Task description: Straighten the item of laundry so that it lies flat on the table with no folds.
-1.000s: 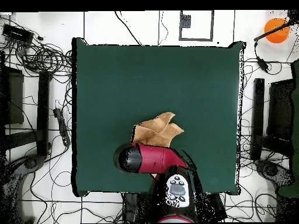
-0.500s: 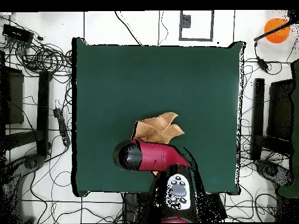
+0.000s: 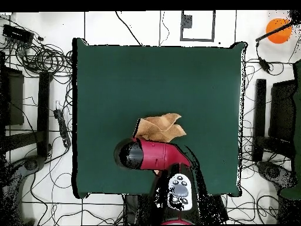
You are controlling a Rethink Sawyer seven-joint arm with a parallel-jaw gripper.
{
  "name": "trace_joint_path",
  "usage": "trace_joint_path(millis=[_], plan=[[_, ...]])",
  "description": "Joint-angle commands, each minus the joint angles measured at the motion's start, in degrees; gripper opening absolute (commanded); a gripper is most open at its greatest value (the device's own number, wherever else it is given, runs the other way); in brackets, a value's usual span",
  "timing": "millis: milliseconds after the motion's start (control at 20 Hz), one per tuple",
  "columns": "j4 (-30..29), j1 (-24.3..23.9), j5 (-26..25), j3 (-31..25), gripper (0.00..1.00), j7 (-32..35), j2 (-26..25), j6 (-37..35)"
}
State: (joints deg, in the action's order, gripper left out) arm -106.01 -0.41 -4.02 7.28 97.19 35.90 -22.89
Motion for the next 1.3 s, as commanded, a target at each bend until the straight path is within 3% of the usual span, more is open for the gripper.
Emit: trace_joint_path(millis=[50,1300], plan=[[3.2,0.5,1.9,-2.9,0.00,8.9,-0.2,-2.0],[6.9,2.7,2.7,-1.0,0.00,11.0,0.5,-9.5]])
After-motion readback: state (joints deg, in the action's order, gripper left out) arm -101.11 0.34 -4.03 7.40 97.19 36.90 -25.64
